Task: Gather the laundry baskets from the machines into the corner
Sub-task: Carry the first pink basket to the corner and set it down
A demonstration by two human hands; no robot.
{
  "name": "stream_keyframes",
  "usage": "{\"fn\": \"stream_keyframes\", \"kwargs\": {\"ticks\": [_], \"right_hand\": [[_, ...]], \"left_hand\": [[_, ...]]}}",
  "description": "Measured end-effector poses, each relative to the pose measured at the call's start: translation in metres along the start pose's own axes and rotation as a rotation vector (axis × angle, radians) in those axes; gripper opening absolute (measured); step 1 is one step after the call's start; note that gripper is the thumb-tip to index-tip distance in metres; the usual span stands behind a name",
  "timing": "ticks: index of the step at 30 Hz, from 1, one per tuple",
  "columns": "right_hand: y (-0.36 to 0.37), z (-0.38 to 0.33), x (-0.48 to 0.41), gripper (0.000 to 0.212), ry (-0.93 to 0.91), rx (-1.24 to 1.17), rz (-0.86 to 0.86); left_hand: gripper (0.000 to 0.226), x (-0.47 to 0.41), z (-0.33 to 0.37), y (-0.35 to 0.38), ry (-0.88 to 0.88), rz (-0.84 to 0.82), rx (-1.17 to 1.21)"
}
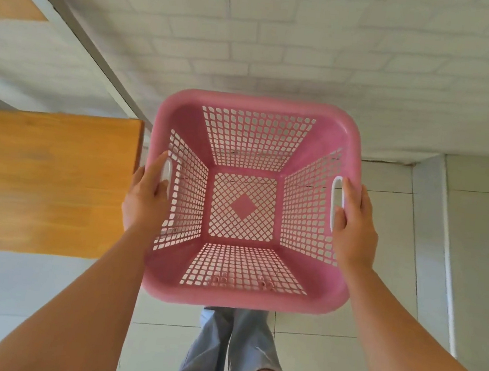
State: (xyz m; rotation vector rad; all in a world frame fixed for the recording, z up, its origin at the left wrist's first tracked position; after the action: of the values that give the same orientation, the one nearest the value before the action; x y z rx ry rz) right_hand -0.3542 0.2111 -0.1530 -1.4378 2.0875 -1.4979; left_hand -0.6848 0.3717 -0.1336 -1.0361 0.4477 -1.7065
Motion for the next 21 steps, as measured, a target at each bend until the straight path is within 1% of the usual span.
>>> {"fn": "stream_keyframes", "kwargs": {"ticks": [7, 18, 21], "right_hand": [[0.047, 0.018, -0.047, 0.052, -0.005, 0.002, -0.003], [0.097, 0.029, -0.084, 0.052, -0.036, 0.005, 0.012], [0.103, 0.027, -0.090, 0.051, -0.071, 0.015, 0.024]], "left_hand": [[0.057, -0.047, -0.029, 0.041, -0.014, -0.018, -0.037], [0.058, -0.091, -0.061, 0.068, 0.007, -0.080, -0.249], [0.061, -0.097, -0.070, 0.073, -0.011, -0.088, -0.263]]}}
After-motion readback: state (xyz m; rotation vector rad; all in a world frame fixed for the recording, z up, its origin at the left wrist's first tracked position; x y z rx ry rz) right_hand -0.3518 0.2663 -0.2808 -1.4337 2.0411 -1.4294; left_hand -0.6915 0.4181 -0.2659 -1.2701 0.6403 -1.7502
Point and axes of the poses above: each hand's wrist, its own x-axis away from the middle knuckle, its own y-axis out of the palm, z = x × y, the point moved 2 cm from there along -x, towards the middle knuckle, and after that the axes turned 13 degrees about -z, right-handed, at the moved point
